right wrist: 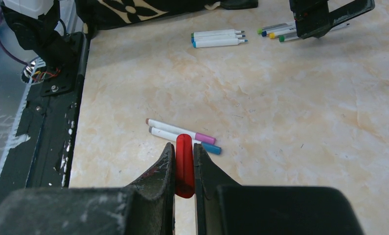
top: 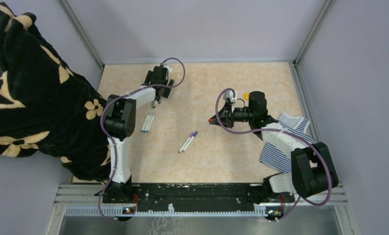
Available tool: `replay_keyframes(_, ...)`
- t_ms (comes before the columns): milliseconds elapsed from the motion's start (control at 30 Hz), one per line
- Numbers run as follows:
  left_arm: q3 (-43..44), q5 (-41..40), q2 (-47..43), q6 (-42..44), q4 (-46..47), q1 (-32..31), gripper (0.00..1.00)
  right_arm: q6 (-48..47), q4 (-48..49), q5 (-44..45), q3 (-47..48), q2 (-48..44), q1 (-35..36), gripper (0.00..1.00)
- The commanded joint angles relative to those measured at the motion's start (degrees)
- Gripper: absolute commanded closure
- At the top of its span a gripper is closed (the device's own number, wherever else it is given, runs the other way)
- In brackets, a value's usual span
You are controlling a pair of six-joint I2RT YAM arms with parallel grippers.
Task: Open the pen caps
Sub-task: Adjust the pen at the center of the board, then place the pen cap at the center of the board.
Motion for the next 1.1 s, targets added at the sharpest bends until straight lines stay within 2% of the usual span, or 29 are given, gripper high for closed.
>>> replay_keyframes(0,-0.5,2.0,-1.7,-1.0,-1.8,0.0,0.00,0.2,2.9,-0.4,0.2,-1.9,-0.4,1.00)
replay_keyframes(700,-0.7,2.8,-3.2,-1.0,-2.1,0.2,0.00,1.5,3.8,-0.1,0.3,-1.8,-0.5,1.00)
replay_keyframes(933,-3.0,13.5,-13.1,-1.0,-4.2,1.7,0.00,12.0,11.4,2.2,0.0,-0.8,-4.7,1.00)
replay_keyframes(1067,-8.2,21.1,-21.1,-0.1,-5.8,2.8,0.00,18.1,15.8,6.0,-0.2,-0.9,-8.7,1.00)
